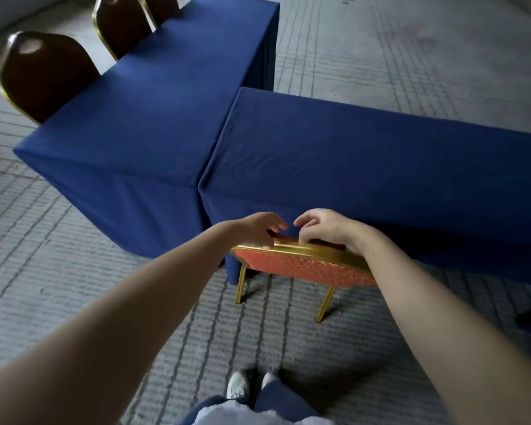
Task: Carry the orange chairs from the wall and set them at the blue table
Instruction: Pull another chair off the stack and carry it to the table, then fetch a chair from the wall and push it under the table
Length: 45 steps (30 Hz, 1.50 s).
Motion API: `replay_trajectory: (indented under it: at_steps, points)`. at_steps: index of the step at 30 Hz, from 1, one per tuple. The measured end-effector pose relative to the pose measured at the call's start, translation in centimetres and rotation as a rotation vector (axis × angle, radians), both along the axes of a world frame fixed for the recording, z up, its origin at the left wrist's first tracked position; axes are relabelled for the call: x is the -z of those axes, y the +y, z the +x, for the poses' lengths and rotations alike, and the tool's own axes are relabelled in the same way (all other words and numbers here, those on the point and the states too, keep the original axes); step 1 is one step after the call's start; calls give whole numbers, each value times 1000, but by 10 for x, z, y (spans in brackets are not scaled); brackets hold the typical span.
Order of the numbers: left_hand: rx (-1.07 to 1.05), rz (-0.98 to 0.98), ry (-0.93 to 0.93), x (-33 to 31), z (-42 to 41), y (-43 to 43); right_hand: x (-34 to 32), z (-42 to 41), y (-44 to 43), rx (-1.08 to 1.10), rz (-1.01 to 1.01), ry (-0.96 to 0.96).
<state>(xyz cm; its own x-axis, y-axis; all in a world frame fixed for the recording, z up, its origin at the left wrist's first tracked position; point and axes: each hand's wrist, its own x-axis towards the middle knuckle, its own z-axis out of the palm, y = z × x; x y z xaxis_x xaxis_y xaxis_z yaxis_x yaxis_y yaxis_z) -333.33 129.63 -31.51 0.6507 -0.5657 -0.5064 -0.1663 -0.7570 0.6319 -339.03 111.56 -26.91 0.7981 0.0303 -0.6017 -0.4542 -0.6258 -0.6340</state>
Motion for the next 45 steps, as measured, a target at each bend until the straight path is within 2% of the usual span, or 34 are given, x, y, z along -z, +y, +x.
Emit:
replay_trajectory:
  at_steps: [3, 5, 10, 18, 22, 28, 35, 39, 45]
  points:
    - [-287, -46, -46, -3, 7, 21, 3, 18, 8, 153, -7, -150]
    - [-430, -40, -107, -7, 10, 33, 10, 32, 22, 157, -42, -195]
    - [-633, -3, -215, -11, 14, 96, 21, 69, 94, -102, -98, -247]
    - [-1005, -2, -190, -13, 4, 270, 31, 117, 279, -424, -72, -293]
    - [-1092, 47, -252, -18, 8, 379, 36, 141, 398, -530, -53, -307]
    - [-1193, 70, -286, -29, 27, 547, 31, 184, 571, -565, -37, -360]
    - [-1232, 63, -331, -36, 76, 691, 21, 241, 723, -641, -45, -360]
    - [-1234, 77, -336, -30, 128, 761, 22, 300, 795, -663, -19, -391]
    - [-1220, 97, -362, -35, 250, 871, 24, 421, 909, -609, 20, -459]
